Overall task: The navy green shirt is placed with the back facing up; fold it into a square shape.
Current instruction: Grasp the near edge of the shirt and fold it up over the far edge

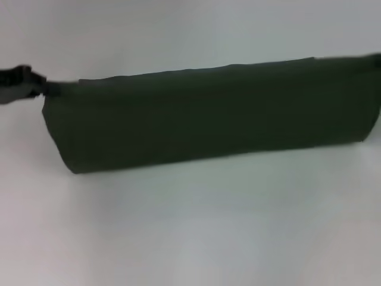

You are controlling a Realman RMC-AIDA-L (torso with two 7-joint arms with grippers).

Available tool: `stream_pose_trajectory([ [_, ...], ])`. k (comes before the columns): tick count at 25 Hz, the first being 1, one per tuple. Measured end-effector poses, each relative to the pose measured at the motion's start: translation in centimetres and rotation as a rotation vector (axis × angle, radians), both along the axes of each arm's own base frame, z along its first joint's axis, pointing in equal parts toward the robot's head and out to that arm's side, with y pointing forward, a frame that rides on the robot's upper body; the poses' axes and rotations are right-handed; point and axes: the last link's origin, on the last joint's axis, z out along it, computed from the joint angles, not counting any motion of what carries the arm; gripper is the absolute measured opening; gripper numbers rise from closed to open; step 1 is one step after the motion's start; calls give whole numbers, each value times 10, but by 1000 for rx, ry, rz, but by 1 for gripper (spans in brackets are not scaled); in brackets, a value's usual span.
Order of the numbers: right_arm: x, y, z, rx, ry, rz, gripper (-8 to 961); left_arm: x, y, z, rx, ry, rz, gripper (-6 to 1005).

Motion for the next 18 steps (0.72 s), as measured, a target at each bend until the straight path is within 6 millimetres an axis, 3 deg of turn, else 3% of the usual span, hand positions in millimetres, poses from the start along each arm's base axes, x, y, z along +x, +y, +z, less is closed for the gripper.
stream_pose_trajectory([
  [8,-31,54,-27,105,-90,-32,118,1,30,-10,210,3,28,41],
  [14,-49,79,-57,224,-195,-59,126,5,47,-35,366,0,28,42],
  [18,-53,84,-68,259,-246,-74,131,8,56,-53,426,38,29,43],
])
